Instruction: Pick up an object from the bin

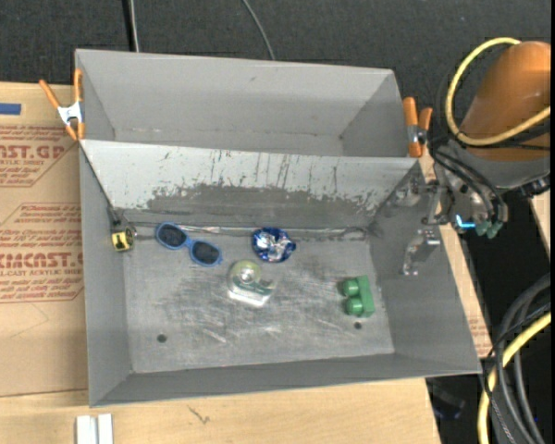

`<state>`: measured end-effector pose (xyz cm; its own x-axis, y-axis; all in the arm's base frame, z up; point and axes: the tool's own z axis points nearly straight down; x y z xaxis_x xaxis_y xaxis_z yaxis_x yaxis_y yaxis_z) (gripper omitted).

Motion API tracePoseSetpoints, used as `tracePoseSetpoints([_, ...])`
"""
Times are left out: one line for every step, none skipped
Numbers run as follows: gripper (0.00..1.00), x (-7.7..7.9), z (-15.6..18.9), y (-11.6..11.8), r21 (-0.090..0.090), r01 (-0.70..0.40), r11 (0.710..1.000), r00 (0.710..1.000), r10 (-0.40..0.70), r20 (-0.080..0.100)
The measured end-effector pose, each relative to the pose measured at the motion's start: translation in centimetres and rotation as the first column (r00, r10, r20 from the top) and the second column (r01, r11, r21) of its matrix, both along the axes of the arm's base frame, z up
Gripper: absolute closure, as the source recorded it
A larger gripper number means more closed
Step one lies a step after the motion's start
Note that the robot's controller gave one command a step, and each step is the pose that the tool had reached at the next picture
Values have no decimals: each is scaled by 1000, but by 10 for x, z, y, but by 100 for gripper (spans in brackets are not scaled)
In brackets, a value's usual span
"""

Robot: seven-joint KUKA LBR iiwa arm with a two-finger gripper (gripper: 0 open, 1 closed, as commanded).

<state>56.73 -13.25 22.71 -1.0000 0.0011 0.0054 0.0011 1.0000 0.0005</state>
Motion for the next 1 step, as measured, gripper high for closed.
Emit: tracePoseSetpoints([0, -56, -101, 29, 3, -88, 996, 996, 88, -4])
